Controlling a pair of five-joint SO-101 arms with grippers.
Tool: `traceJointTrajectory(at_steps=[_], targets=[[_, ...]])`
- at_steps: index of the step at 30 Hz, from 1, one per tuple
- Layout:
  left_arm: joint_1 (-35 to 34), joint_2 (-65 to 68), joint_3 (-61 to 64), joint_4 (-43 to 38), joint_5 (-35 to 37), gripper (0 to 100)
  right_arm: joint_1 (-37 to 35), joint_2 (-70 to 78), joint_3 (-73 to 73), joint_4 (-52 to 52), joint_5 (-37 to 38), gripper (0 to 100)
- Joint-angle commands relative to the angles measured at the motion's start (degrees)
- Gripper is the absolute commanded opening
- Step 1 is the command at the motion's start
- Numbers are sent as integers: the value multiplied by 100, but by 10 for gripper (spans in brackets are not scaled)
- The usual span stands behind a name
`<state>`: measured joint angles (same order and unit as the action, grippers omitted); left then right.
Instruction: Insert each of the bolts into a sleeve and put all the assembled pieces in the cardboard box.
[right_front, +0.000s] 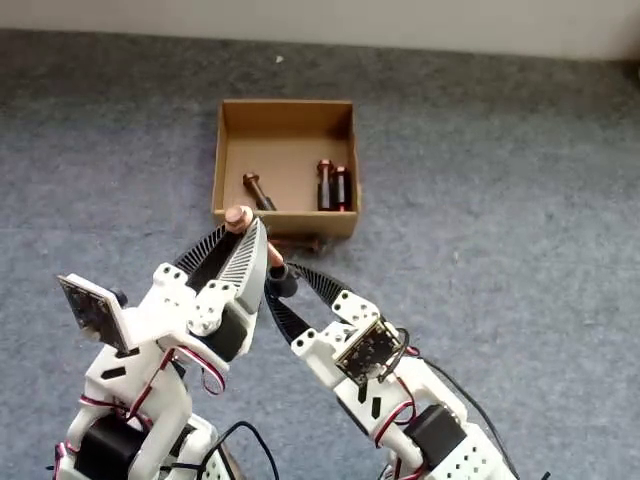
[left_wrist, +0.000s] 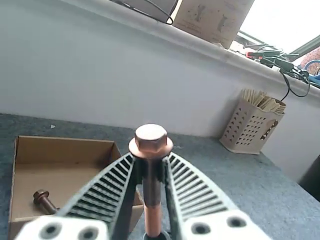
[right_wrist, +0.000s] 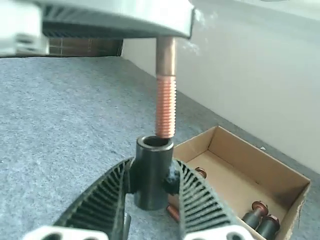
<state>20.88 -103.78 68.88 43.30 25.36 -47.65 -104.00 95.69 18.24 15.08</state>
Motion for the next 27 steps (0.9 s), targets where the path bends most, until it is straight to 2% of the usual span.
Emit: traceJointTrajectory(at_steps=[1,8,14,23,27], targets=[[110,-66,-365,246,-264,6,-22,-40,743,-154,62,5],[119,-66,-365,281,-273,6,-22,-40,743,-154,62,5],[743,-66,-338,571,-264,6,-22,-40,734,-145,53,5],[664,-66,92,686,-316,6,-22,-40,734,-136,44,5],[716,-66,92,1125,-791,11,-4,-40,734,-136,44,5]])
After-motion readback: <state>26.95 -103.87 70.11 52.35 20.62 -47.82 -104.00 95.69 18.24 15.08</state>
